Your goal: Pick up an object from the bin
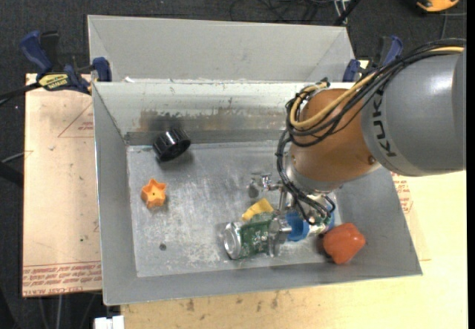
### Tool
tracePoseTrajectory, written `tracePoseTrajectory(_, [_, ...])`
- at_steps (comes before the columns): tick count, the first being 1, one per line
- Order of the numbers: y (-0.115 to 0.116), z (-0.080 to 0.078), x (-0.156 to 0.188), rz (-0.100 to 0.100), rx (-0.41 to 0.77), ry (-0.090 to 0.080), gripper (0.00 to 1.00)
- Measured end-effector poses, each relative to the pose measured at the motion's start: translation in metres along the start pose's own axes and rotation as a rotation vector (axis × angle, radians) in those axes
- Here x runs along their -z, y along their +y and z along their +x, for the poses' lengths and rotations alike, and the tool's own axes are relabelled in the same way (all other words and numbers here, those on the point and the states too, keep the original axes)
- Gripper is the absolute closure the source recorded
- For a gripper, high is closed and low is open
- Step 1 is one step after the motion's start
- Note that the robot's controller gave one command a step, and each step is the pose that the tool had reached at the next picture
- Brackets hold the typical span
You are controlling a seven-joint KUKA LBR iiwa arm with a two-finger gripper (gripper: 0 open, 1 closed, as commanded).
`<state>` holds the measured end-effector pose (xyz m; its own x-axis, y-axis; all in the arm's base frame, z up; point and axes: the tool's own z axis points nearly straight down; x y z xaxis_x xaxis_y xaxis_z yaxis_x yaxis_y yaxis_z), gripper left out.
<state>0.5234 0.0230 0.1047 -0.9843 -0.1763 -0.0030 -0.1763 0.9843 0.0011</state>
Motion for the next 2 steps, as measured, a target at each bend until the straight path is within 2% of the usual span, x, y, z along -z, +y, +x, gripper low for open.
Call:
tracePoseTrajectory(1, [0.0002, 0.0082, -0.0341, -0.001, 0.027, 0.004, 0.0])
tracePoseTrajectory(2, [-0.0003, 0.0065, -0.0332, -0.001, 0.02, 0.006, 1.0])
